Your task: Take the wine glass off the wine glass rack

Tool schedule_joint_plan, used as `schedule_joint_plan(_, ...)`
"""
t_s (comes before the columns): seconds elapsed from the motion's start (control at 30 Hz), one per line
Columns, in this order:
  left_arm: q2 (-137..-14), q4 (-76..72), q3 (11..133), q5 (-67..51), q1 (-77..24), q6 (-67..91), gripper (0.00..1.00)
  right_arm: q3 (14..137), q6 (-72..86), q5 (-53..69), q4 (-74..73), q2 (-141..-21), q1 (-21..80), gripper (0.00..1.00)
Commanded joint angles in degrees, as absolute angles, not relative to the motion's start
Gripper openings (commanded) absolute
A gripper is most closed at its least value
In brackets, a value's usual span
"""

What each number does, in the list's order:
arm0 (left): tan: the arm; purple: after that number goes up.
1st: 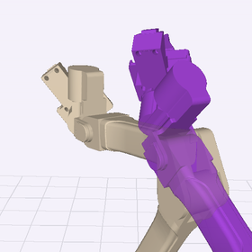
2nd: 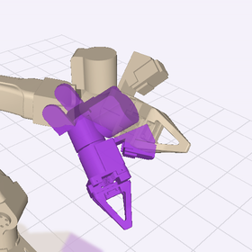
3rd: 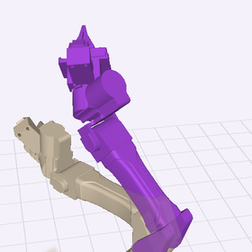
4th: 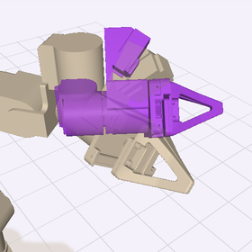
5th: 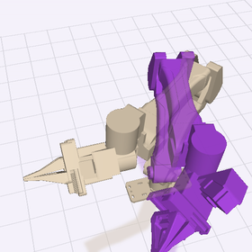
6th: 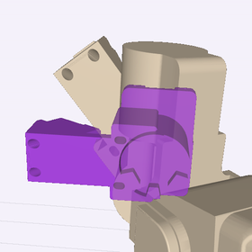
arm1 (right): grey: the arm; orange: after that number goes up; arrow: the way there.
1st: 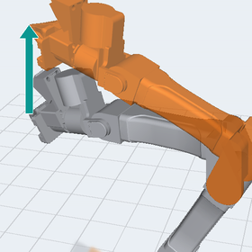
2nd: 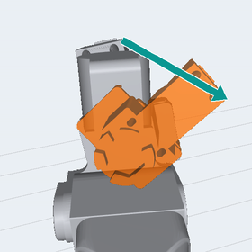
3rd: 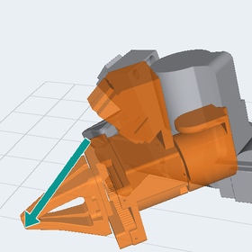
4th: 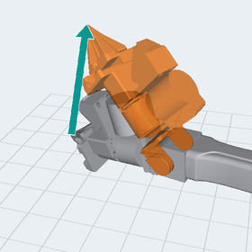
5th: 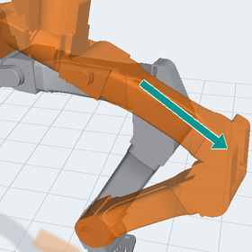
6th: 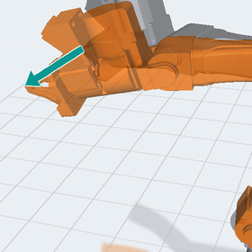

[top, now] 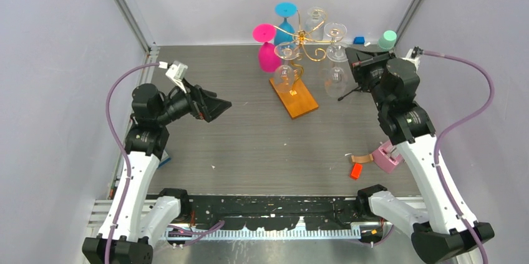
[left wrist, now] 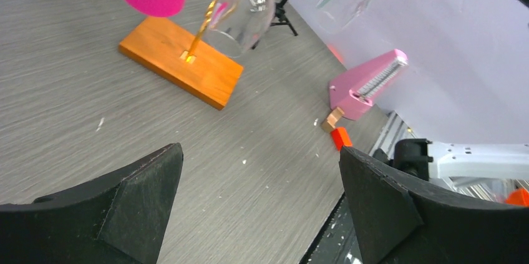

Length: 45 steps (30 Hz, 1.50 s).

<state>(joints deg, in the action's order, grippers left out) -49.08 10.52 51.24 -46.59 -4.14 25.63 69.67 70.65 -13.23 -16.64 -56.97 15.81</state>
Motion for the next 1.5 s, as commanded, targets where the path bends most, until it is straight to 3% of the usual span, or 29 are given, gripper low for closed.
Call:
schedule_joint_plan(0.0, -47.0, 0.6, 49.3, -49.6, -6.6, 28.6, 1.0, 68.5, 72.2, -10.1, -20.4, -52.1, 16.3, 0.0)
schedule_joint_plan(0.27, -50.1, -11.3, 47.0, -44.1, -19.0, 29.8, 1.0, 62.2, 70.0, 9.4, -21.7, -46.4, 18.4, 0.0)
schedule_joint_plan(0.57, -59.9, -14.3, 48.5, -35.3, -37.3, 14.6, 0.92, 51.0, 78.0, 21.1, -10.7, -42.5, 21.8, 0.0)
schedule_joint_plan(0.87, -64.1, -31.9, 43.8, -33.8, -39.6, 19.1, 0.91, 53.0, 83.5, 27.1, -7.5, -46.2, 23.2, 0.0)
schedule_joint_plan(1.23, -72.3, -40.0, 47.2, -42.6, -40.2, 22.4, 0.78, 53.1, 87.5, 29.4, -3.3, -49.2, 23.5, 0.0)
schedule_joint_plan(1.47, -75.2, -47.2, 47.2, -42.0, -40.6, 29.4, 0.74, 51.8, 89.3, 30.0, -0.4, -50.5, 24.1, 0.0)
